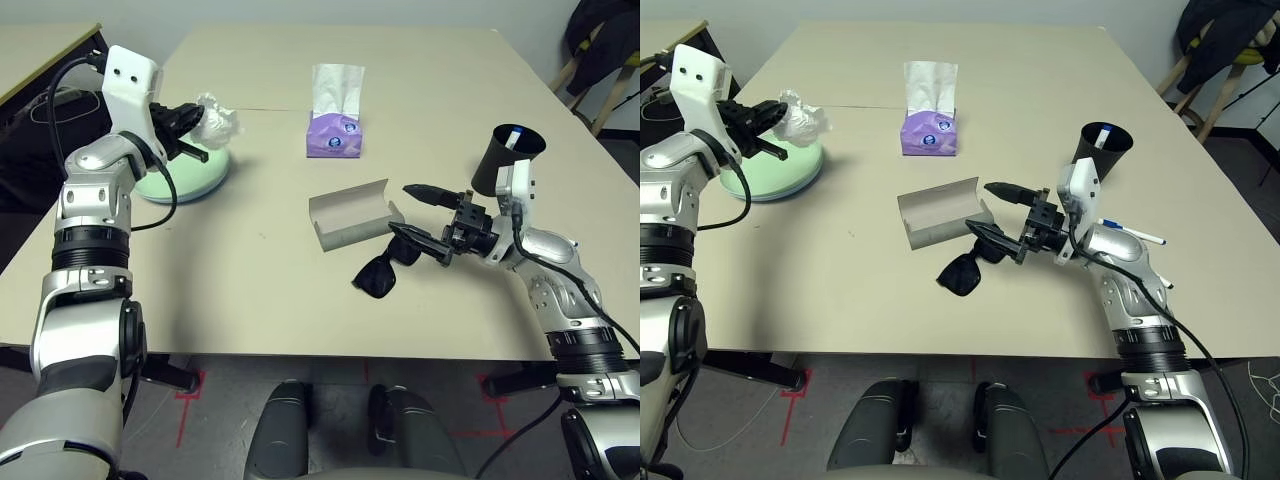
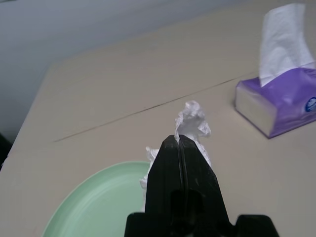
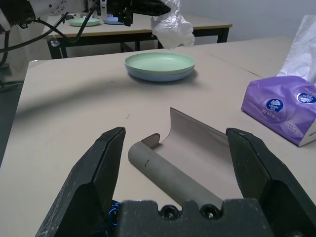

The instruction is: Organize and tidy the items on the table.

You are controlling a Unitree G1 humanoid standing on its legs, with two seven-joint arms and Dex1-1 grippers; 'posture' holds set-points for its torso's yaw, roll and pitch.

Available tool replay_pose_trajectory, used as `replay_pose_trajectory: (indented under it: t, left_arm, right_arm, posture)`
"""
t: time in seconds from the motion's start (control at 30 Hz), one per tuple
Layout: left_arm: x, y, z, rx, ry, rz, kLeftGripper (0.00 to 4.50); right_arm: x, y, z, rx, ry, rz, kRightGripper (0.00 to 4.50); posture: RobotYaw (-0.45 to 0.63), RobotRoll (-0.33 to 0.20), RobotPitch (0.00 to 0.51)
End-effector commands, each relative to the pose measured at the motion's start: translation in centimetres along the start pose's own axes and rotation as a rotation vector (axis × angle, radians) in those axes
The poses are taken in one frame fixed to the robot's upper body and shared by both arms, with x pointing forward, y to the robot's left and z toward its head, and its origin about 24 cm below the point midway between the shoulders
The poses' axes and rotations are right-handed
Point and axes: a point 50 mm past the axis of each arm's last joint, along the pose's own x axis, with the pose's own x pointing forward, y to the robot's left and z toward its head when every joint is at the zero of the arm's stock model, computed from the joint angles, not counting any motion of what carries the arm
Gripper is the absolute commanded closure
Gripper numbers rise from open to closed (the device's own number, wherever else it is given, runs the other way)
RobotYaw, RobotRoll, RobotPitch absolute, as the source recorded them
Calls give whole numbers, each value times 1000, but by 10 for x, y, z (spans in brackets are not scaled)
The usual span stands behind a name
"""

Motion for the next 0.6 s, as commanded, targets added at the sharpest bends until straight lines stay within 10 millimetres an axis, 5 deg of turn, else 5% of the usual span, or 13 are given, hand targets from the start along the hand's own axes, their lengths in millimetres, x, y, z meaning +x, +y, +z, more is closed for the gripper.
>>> replay_pose_trajectory:
  t: [0.03,0.13,0.47,0.6]
  left_arm:
    - [1,12,-3,90,32,141,4470]
    - [1,15,-16,102,89,221,3842]
    - [1,8,-42,114,157,262,66]
    - [1,6,-43,115,146,277,28]
  right_arm:
    - [-2,1,-3,-1,4,4,0]
    - [-3,0,-3,-3,2,-5,0]
    - [-3,-2,-2,-1,-7,-33,0]
    - [0,-2,0,-6,-14,-32,0]
  posture:
    - [110,0,97]
    - [110,0,97]
    - [105,0,94]
    - [102,0,95]
